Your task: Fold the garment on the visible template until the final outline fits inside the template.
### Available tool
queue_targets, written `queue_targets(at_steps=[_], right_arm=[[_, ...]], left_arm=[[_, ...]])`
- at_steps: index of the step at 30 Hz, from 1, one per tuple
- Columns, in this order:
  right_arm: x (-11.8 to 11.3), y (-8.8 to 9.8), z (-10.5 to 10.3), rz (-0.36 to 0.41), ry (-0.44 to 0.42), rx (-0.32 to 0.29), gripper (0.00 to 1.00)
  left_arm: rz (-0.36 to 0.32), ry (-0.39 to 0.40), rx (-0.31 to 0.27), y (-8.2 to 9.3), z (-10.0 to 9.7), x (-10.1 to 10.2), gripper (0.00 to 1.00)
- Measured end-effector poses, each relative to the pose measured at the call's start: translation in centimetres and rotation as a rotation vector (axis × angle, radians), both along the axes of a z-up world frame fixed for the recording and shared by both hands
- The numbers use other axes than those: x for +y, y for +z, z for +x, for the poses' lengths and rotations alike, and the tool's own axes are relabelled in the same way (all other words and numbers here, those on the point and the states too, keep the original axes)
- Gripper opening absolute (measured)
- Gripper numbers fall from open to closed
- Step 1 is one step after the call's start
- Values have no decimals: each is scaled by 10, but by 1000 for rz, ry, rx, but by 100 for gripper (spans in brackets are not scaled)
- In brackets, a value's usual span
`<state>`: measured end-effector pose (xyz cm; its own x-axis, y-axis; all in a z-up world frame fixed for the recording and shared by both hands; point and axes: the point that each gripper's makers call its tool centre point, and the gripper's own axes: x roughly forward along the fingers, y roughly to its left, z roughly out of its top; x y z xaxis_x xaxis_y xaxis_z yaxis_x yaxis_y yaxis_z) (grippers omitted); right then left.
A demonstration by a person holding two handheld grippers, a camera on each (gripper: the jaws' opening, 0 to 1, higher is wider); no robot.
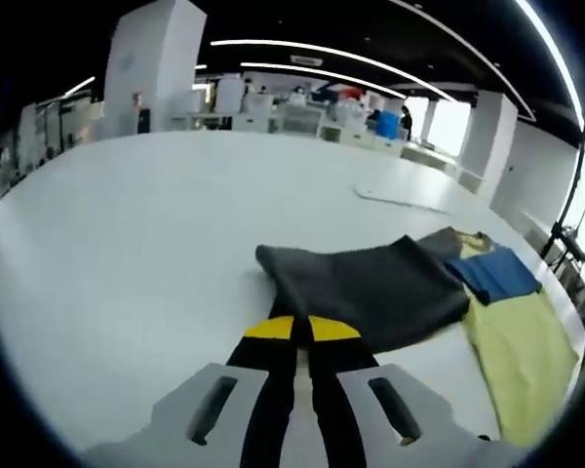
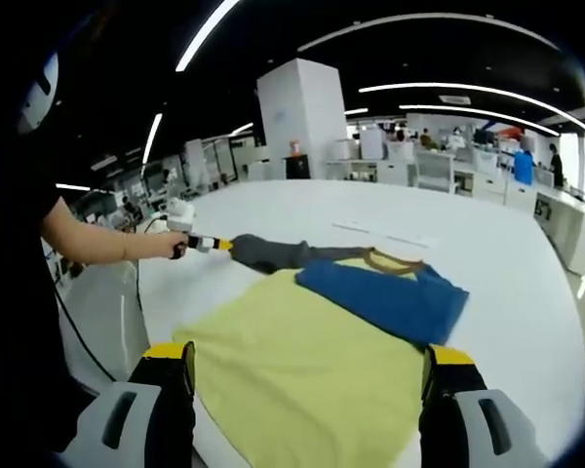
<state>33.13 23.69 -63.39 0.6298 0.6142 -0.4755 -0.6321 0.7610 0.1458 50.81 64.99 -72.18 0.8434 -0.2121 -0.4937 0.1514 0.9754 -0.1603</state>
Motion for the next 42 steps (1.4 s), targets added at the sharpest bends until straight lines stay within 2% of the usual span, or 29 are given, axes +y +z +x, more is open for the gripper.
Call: queue_targets(at_steps=[4, 6, 12, 16, 24, 29, 32, 42], right_arm=[[-3, -1, 0, -1, -2, 0, 97], [-4, -2, 0, -1, -4, 1, 97], [-12, -1, 1, 3, -15, -6, 97], [-18, -3, 1, 1, -28, -4, 97], [-18, -2, -2, 17, -37, -7, 99], [-21, -4, -3, 14, -45, -3, 98], [-20, -3, -4, 17, -53, 0, 98], [-17, -1, -6, 20, -55, -1, 99]], left_arm=[[-4, -36, -38, 14, 6, -12, 1], [-30, -59, -52, 21, 8, -24, 1], [-65, -98, -69, 26, 18, -52, 1], [-75, -132, -58, 21, 21, -71, 1], [-41, -197, -8, 1, 23, -104, 2], [5, -227, 29, -13, 19, -112, 2], [3, -231, 36, -18, 18, -116, 3], [22, -243, 55, -24, 13, -119, 11]])
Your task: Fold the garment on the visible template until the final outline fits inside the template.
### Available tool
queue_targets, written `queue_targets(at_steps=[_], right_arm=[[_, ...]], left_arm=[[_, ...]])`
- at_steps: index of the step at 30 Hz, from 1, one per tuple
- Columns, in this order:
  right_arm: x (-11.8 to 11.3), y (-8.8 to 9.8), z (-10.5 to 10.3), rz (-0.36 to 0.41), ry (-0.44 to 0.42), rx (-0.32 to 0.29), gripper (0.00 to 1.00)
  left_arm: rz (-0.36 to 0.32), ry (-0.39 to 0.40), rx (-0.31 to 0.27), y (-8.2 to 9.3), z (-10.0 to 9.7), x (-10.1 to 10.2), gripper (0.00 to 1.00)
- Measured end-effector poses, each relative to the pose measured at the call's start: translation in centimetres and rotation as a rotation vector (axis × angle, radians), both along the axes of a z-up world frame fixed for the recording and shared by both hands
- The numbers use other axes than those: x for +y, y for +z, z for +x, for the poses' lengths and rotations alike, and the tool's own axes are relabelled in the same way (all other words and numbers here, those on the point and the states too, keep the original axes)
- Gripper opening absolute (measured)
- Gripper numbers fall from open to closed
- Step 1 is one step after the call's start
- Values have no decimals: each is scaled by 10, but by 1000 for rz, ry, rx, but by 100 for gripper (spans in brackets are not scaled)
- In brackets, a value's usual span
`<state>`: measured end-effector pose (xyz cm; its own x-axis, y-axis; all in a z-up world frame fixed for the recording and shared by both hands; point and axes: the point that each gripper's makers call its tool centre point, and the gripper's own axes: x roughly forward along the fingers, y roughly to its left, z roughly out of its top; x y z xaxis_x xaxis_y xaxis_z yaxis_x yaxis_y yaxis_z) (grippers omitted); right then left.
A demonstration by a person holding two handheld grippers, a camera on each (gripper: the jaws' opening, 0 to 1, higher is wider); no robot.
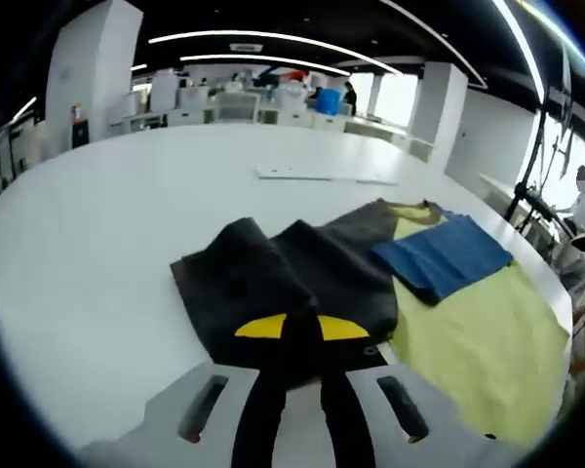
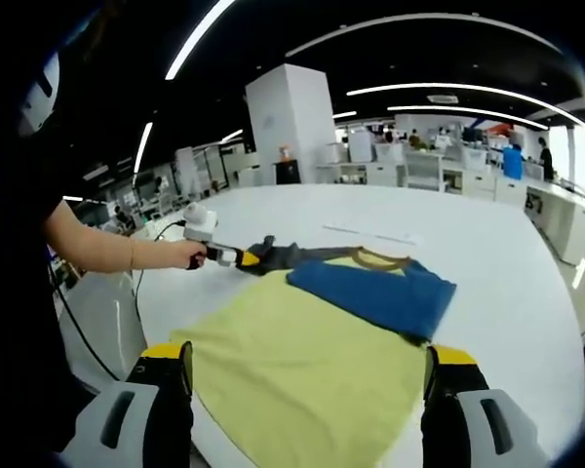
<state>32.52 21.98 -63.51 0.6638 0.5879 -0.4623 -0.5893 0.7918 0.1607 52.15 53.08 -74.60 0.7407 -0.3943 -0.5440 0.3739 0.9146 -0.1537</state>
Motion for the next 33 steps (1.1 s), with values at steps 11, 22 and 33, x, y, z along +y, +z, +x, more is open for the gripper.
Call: queue_targets(at_steps=[11, 22, 33], right_arm=[[1, 1, 0, 1, -1, -2, 99], [0, -1, -1, 0, -5, 1, 98], [-5, -3, 0, -7, -12, 6, 99]], left_arm=[[25, 45, -103, 29, 4, 17, 30], [47, 168, -61, 8, 3, 45, 38], [-21, 229, -31, -3, 2, 46, 19]])
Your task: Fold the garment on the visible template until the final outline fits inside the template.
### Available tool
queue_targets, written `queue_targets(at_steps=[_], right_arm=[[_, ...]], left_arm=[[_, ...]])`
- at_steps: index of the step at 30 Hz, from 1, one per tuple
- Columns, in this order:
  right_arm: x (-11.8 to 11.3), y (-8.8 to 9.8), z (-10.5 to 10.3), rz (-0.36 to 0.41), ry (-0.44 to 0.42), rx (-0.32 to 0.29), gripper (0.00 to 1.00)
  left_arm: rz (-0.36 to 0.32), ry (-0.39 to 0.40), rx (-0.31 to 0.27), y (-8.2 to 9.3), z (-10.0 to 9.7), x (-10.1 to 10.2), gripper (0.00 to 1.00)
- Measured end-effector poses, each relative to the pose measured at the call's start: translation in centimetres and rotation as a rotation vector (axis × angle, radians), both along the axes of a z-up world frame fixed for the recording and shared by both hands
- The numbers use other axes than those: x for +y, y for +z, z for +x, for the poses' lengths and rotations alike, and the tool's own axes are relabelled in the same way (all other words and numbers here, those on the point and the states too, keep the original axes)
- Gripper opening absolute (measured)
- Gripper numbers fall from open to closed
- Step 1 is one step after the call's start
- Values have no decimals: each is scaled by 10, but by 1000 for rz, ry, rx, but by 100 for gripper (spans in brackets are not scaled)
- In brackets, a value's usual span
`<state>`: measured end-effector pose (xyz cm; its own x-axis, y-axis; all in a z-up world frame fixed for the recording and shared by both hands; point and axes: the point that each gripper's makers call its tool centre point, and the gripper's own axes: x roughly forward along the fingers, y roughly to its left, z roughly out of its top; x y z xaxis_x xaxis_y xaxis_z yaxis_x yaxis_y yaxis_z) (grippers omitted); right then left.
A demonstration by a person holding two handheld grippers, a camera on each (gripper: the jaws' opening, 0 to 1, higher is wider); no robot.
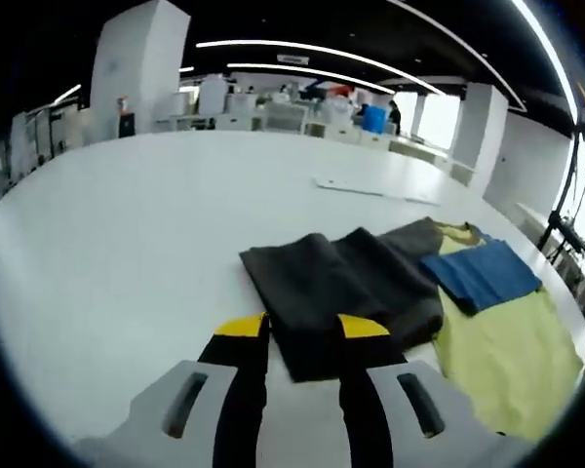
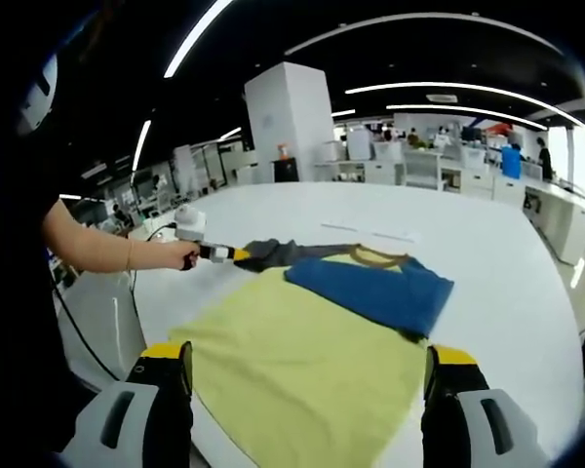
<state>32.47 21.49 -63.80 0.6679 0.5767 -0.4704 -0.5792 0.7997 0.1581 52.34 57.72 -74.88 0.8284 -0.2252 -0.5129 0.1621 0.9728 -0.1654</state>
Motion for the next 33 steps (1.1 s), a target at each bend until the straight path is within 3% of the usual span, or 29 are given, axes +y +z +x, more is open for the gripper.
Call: queue_targets(at_steps=[3, 7, 16, 24, 26, 33], right_arm=[[-2, 0, 0, -1, -6, 0, 99], [-2, -1, -1, -1, -8, 3, 99], [0, -1, -1, 7, -6, 2, 99], [-1, 0, 0, 3, -3, -3, 99], [-1, 0, 0, 0, 0, -1, 99], [-3, -1, -1, -4, -6, 0, 99]], left_arm=[[-7, 12, 3, 1, 0, 3, 8], [-12, 30, -22, 10, 2, 8, 2], [-6, 45, -57, 28, 2, 26, 1], [-5, 80, -108, 51, -1, 60, 1], [-31, 105, -115, 57, -3, 70, 1], [14, 120, -116, 62, -11, 100, 1]])
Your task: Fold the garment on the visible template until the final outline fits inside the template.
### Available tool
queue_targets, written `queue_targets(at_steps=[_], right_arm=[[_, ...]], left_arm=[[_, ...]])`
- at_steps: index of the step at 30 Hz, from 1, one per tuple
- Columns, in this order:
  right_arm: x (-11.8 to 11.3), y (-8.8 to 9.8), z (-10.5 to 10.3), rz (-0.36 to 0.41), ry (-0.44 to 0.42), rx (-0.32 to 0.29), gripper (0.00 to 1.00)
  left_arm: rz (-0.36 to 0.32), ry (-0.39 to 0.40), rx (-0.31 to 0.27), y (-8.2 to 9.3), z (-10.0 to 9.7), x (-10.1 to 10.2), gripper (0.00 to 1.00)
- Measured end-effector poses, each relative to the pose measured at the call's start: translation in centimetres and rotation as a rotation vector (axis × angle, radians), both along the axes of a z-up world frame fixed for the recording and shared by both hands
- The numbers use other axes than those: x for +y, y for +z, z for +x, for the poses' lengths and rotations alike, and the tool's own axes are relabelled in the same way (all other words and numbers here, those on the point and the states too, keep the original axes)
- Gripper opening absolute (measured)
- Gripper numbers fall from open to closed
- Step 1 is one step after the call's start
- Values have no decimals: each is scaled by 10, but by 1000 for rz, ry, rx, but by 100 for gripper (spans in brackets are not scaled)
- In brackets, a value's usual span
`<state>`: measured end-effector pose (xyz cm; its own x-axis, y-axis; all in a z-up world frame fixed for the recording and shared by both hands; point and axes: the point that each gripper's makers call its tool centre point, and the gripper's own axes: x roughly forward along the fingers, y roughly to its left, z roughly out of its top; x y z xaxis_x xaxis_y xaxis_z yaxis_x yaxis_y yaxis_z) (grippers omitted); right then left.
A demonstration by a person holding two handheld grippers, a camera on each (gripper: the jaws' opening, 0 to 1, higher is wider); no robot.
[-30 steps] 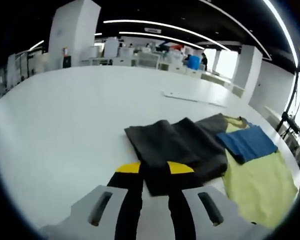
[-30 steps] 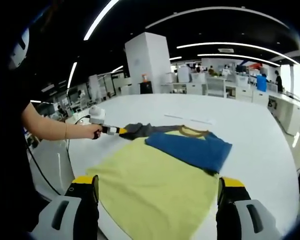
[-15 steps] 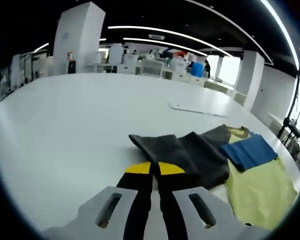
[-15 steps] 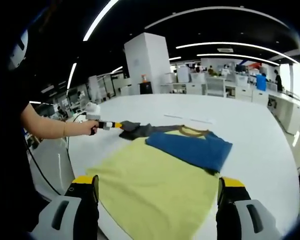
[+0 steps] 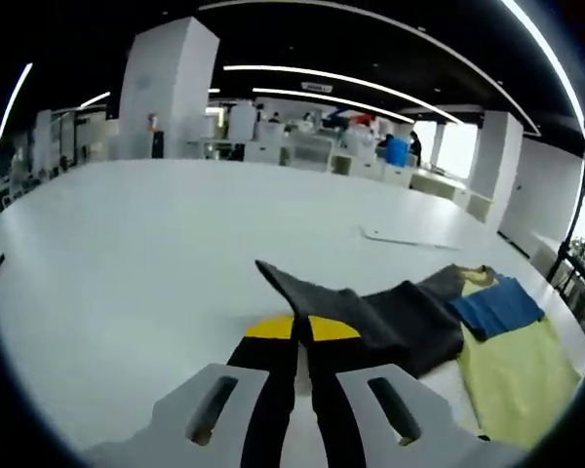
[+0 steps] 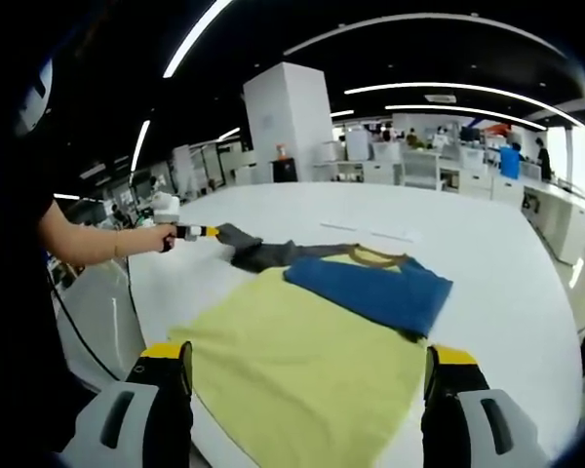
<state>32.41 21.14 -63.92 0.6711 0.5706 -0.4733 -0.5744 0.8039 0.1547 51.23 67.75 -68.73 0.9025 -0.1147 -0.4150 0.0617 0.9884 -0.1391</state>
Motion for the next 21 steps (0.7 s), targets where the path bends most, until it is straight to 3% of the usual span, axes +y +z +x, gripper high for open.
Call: queue_targets(at_steps=[12, 21], right_arm=[[-1, -2, -2, -1, -16, 4, 99], [3, -5, -6, -4, -20, 14, 99]], left_arm=[[36, 82, 39, -8, -27, 44, 1], [27, 118, 86, -25, -43, 56, 1]])
